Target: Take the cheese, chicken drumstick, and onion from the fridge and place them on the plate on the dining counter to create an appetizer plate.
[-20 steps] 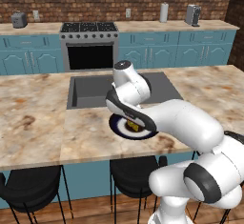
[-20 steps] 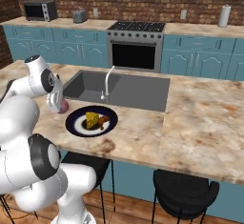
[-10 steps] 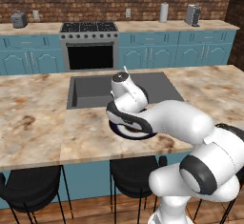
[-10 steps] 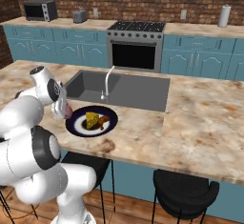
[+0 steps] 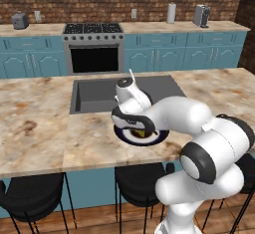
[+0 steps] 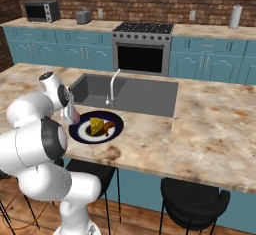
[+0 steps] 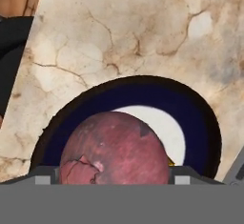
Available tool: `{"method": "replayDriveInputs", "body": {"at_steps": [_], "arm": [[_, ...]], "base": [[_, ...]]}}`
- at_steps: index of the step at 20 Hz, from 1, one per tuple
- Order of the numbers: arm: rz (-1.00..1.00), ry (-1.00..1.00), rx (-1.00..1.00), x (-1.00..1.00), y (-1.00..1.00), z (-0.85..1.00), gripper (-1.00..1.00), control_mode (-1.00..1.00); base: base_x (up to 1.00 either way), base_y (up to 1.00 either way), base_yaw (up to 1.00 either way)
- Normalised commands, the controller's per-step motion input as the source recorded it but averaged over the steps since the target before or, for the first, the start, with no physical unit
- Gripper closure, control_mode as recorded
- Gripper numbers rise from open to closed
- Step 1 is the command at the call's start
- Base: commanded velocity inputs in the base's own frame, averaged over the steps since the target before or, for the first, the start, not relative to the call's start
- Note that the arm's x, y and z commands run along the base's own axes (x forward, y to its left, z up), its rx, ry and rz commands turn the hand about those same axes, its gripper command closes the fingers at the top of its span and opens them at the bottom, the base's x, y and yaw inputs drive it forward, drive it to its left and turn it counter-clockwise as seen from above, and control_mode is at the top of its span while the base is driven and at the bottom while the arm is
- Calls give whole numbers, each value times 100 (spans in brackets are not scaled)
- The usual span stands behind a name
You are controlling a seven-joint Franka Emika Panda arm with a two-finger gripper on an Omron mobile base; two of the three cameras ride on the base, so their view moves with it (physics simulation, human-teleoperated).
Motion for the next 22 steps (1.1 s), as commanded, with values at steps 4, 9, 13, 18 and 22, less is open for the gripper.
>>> {"method": "replayDriveInputs", "body": {"at_steps": [4, 9, 13, 18, 22], "arm": [[3, 0, 0, 24, 1, -34, 100, -100], [3, 0, 0, 19, 0, -30, 100, -100], [3, 0, 0, 29, 0, -29, 100, -100], [2, 0, 0, 34, 0, -30, 100, -100], [1, 0, 0, 38, 0, -11, -100, -100]], "base": [[0, 0, 0], [0, 0, 0], [0, 0, 0], [0, 0, 0], [0, 0, 0]]}}
